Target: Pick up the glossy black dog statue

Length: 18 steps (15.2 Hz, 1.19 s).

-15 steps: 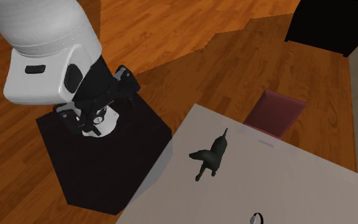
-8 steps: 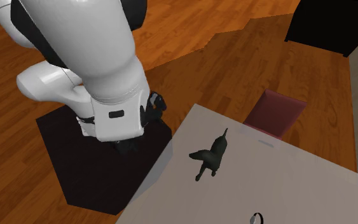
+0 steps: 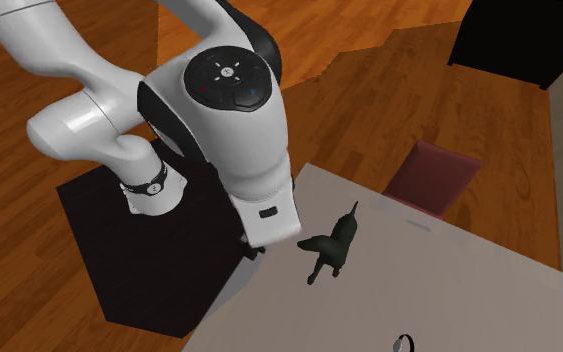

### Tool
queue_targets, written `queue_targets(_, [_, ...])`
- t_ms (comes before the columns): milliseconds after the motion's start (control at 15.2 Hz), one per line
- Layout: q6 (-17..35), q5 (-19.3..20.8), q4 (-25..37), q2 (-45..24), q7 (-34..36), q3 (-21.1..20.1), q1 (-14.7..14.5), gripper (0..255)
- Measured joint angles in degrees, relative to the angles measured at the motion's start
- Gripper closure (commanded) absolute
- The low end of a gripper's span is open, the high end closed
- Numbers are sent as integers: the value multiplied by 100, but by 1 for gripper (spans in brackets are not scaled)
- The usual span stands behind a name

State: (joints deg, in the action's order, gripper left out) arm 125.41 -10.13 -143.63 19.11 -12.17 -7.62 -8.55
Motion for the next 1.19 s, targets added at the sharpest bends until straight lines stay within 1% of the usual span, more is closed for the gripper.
queue_targets(264, [654, -32, 247, -892, -258, -131, -149, 0])
queue_targets(462, [1121, -58, 334, -1433, -394, -267, -287, 0])
queue_targets(726, [1687, 19, 667, -2315, -511, -440, -460, 0])
queue_targets(924, [1899, 58, 756, -2613, -557, -475, -504, 0])
queue_targets(1188, [2196, 78, 710, -2863, -564, -481, -528, 0])
